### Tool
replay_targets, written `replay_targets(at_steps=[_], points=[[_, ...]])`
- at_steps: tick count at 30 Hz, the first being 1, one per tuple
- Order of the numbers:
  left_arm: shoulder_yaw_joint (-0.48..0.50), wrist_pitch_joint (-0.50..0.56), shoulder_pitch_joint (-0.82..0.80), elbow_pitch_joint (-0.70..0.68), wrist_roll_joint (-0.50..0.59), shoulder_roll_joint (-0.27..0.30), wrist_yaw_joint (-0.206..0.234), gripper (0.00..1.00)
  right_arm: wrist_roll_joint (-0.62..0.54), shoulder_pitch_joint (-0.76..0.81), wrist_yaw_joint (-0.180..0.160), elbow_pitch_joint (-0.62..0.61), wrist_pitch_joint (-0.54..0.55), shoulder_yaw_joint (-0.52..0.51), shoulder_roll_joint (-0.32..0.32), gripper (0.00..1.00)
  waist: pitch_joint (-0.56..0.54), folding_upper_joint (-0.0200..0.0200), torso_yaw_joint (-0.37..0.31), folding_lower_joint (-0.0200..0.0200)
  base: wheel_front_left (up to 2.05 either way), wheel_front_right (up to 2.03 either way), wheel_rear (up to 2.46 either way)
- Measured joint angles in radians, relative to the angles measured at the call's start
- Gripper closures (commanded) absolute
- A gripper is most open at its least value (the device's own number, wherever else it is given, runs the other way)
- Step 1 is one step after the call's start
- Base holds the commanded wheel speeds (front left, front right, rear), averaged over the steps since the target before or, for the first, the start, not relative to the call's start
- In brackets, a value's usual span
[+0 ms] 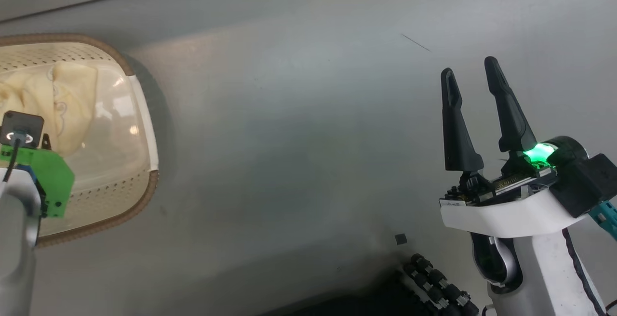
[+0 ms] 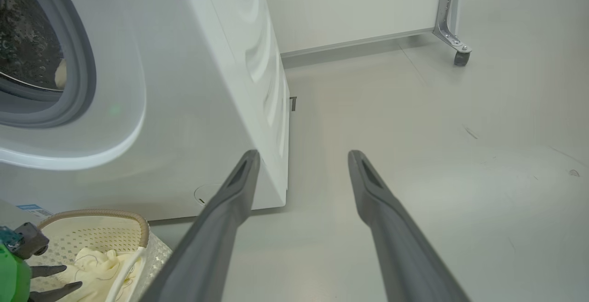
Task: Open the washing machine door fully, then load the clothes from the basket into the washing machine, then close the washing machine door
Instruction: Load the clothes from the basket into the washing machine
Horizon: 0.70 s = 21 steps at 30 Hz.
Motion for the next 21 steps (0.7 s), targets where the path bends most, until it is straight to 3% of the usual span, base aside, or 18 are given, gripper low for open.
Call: replay_targets(at_steps=[3, 13, 21], points=[[-0.001, 0.019, -0.033, 0.014, 0.016, 0.031, -0.005, 0.0, 0.007, -0.012, -0.001, -0.01, 0.0, -0.003, 0.0, 0.0, 0.044, 0.0, -0.019, 0.0, 0.0, 0.0, 0.0], [-0.005, 0.052, -0.167, 0.085, 0.027, 0.037, -0.022, 0.0, 0.007, -0.028, -0.014, -0.037, 0.0, -0.022, 0.001, 0.0, 0.191, 0.0, -0.051, 0.0, 0.17, 0.17, 0.17], [0.035, 0.052, -0.198, 0.157, 0.016, 0.056, 0.003, 0.0, -0.005, -0.049, -0.028, -0.04, 0.0, -0.009, 0.001, 0.0, 0.243, 0.0, -0.03, -0.0001, 0.73, 0.73, 0.73]])
